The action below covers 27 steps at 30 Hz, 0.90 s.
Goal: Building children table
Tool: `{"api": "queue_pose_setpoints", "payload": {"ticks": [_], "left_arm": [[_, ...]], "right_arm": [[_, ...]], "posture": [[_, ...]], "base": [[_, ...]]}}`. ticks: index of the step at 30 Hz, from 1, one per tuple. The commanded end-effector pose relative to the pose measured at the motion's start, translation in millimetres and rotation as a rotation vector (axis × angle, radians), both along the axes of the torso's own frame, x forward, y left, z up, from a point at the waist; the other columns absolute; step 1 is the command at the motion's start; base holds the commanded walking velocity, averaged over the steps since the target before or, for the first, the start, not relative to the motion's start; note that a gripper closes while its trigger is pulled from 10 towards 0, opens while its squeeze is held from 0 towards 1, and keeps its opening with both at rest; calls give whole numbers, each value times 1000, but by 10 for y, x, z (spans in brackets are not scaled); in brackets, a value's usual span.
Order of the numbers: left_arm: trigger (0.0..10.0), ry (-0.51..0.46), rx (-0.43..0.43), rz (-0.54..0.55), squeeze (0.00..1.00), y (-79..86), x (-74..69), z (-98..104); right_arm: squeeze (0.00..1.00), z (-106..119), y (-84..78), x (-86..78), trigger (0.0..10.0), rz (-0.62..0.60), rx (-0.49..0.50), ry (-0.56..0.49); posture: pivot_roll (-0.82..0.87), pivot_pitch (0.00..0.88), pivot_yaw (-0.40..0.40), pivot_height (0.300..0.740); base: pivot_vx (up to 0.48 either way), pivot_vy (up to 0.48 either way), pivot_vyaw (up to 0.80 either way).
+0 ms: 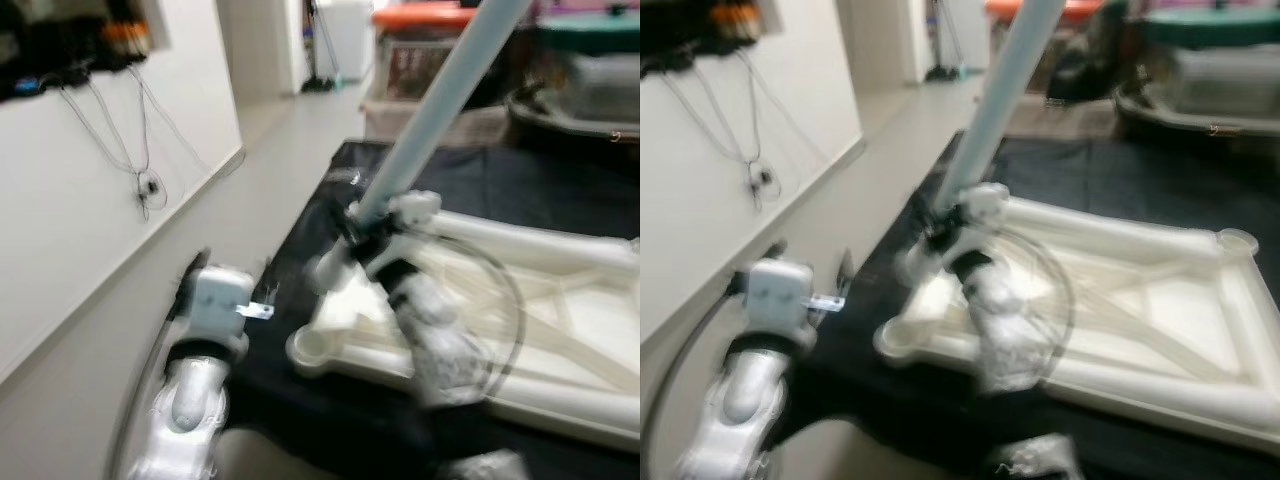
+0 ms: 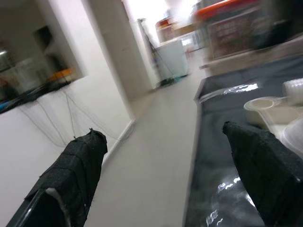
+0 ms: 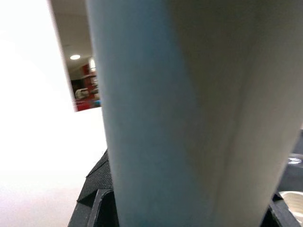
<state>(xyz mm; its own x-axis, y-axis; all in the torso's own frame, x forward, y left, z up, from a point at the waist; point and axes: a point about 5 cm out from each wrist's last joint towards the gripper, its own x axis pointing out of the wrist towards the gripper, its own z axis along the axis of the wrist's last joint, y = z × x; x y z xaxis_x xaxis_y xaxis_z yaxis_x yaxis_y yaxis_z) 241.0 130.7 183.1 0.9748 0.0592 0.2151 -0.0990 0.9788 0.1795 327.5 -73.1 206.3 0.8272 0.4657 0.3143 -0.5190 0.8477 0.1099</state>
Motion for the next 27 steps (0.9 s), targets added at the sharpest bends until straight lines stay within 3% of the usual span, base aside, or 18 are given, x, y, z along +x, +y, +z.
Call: {"api": "queue_pose_setpoints", "payload": {"ticks": [1,11,22,27], "left_arm": [[10000,-2,-8,19,0,21,-8,10],[10000,0,-11,27,0,36,-25,1],[10000,15,-27,19,0,-19,-29,-41],[10000,24,-23,11,0,-17,-27,-60]], "right_arm": [[0,29,-62,20,10000,-20,17,-11],[0,128,-71,69,10000,-5,38,-38],[0,189,-55,105,10000,22,24,-52],[0,192,-71,109,10000,4,25,-52]], "posture": [[-2,0,29,740],[2,0,24,740],[-70,0,21,740],[-65,0,33,740]], "base": [[0,0,0],[0,0,0],[0,0,800],[0,0,0]]}}
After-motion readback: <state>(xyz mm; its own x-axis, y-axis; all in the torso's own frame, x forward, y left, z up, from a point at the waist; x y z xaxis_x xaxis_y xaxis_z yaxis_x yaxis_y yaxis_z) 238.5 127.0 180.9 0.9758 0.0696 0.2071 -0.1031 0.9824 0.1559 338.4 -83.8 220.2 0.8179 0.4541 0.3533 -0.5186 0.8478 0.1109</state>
